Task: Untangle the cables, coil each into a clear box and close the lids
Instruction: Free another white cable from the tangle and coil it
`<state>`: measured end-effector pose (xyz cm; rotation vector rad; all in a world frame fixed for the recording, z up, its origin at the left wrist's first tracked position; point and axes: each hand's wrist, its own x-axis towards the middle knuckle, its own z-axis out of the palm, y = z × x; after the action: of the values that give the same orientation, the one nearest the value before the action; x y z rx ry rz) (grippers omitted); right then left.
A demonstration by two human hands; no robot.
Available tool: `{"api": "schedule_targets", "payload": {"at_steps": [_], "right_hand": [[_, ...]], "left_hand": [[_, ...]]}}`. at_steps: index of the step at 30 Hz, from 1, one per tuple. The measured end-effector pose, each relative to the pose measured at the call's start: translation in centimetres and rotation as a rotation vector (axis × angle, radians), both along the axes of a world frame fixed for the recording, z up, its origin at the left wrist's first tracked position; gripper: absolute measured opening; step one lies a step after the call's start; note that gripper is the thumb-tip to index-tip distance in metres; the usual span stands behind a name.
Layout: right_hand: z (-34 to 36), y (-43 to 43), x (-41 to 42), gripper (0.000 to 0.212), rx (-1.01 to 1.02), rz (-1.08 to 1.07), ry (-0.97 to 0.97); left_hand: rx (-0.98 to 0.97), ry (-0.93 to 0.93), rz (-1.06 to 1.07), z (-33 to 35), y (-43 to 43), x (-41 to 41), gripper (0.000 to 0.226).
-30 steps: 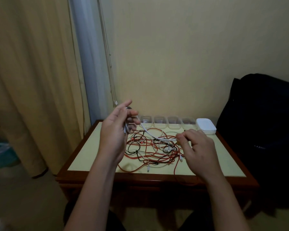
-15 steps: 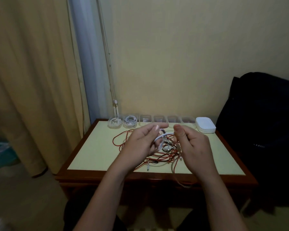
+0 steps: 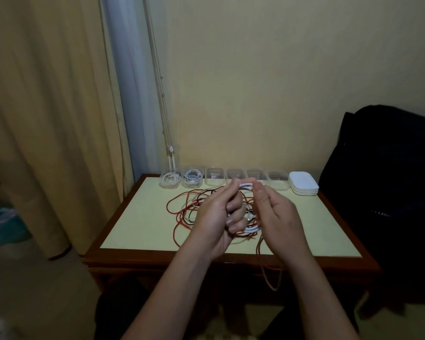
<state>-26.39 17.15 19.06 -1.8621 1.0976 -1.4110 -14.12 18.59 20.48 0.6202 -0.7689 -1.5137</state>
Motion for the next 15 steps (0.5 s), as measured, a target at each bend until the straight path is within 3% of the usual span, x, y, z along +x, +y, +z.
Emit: {"api": "schedule_targets", "payload": {"at_steps": [3, 7, 12, 15], "right_hand": [[-0.3, -0.5, -0.2, 0.038, -0.011, -0.035, 0.023], [-0.8, -0.6, -0.2, 0.071, 0.006, -0.021, 0.022], [-0.7, -0.8, -0.6, 0.045, 0.095, -0.050, -0.029], [-1.2, -1.4, -1.2, 0.043, 0.111, -0.091, 0.082]], "left_hand": [[0.001, -0.044, 0.043, 0.0, -0.1, -0.5, 0.031], [0.030, 0.018, 0.030, -0.2, -0.1, -0.3, 0.026], [0.068, 0.108, 0.016, -0.3, -0.4, 0.7, 0.023], [0.101, 0.211, 0.052, -0.5, -1.0, 2.4, 0.024]]}}
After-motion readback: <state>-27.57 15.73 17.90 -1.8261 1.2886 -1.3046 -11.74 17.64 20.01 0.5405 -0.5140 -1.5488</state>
